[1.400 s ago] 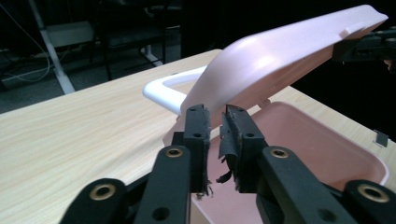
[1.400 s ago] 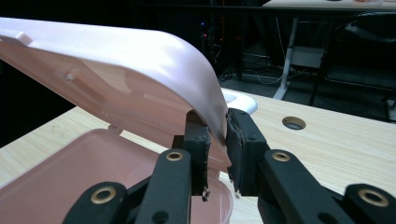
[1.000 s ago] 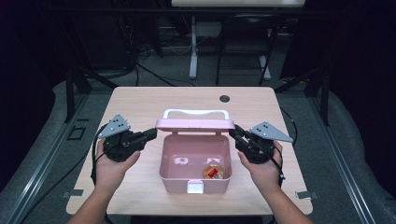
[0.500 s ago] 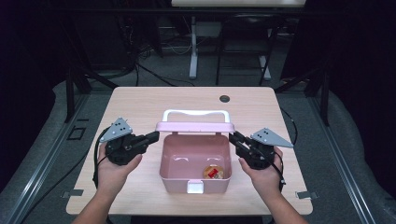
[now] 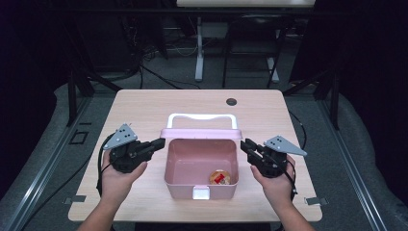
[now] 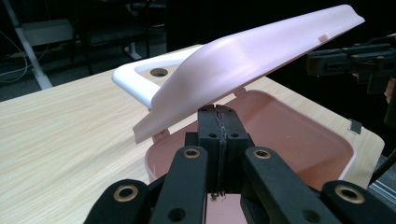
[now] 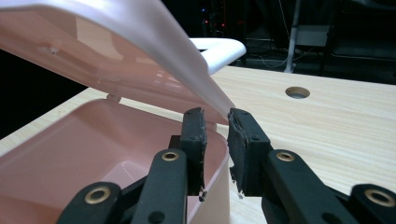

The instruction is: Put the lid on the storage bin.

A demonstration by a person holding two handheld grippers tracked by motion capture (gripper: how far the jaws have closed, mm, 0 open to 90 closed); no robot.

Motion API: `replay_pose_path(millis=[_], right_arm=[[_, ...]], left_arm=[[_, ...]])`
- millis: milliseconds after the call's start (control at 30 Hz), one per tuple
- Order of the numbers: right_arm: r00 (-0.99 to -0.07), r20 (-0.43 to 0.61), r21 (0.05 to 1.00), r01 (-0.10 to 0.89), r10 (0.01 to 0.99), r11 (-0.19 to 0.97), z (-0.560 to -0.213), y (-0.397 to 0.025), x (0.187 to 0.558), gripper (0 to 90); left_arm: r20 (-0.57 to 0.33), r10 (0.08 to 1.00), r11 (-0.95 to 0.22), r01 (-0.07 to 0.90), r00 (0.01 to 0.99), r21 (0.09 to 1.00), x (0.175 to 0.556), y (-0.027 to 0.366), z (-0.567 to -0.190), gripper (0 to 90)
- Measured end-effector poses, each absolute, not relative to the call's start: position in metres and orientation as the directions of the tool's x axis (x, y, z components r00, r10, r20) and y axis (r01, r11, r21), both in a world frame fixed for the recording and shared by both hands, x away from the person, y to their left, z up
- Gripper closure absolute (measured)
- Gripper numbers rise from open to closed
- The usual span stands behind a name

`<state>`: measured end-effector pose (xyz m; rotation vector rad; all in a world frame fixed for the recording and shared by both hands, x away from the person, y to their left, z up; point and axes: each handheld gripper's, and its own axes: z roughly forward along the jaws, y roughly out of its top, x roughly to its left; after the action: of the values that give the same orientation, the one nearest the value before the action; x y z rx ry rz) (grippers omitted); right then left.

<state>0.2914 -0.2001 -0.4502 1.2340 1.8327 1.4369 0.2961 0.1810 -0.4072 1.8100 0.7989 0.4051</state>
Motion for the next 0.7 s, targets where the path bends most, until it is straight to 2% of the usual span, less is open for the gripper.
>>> replay_pose_path(millis=[700], right_arm=[[-0.442, 0.174, 0.934, 0.357, 0.88, -0.005, -0.457, -0.211, 0.288, 74.7]], left_arm=[[-0.107, 0.672, -0.213, 0.33, 0.733, 0.92, 0.286, 0.179, -0.418, 89.7]])
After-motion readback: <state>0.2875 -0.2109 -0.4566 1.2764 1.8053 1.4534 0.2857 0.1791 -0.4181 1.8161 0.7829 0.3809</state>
